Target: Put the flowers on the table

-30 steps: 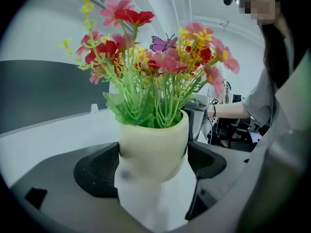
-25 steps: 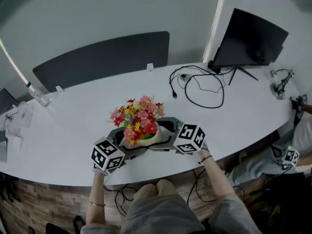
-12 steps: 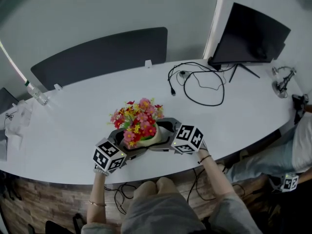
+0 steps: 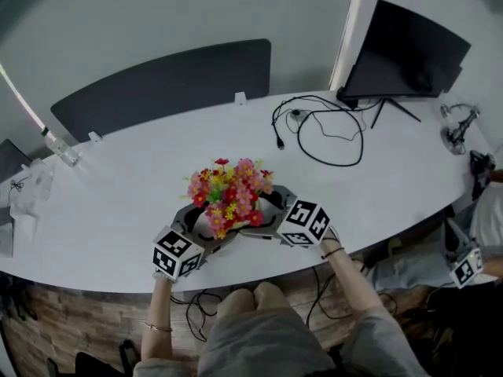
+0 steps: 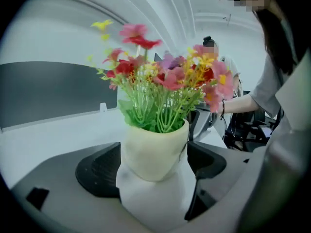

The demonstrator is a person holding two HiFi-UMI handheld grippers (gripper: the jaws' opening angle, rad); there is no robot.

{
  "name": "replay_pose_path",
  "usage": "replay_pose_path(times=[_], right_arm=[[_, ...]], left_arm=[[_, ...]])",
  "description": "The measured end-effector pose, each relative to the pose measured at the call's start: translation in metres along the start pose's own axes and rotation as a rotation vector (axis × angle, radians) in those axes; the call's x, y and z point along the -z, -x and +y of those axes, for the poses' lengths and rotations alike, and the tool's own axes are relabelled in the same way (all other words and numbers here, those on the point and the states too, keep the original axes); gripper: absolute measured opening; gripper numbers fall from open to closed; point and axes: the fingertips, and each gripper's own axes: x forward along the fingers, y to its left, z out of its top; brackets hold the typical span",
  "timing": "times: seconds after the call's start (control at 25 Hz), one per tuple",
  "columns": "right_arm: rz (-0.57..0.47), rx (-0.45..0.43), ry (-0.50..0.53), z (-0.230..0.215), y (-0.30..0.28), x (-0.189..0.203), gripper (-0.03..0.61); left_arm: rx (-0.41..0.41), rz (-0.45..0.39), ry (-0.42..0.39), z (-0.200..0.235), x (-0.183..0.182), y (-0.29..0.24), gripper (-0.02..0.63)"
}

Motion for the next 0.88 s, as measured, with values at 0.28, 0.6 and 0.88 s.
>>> replay_pose_path(times=[0.28,0.6,0.88], right_arm=[[0.008,0.035,-0.031,0.001,0.009,0.007,0.431],[0.002,0.095,-0.089,0.004,0.030,0.010,0.430],[-0.069,0.141,-0.173,0.017,0.046,-0.005,0.337]], left_arm=[[-0.031,-0.015,0.026,0.000,0.003,0.007,0.439],[-0.078,-0.051,0.109,-0.006,0.001,0.020,0.437],[-0.124,-0.099,0.184,-0.016,-0.011,0.038,0.417]])
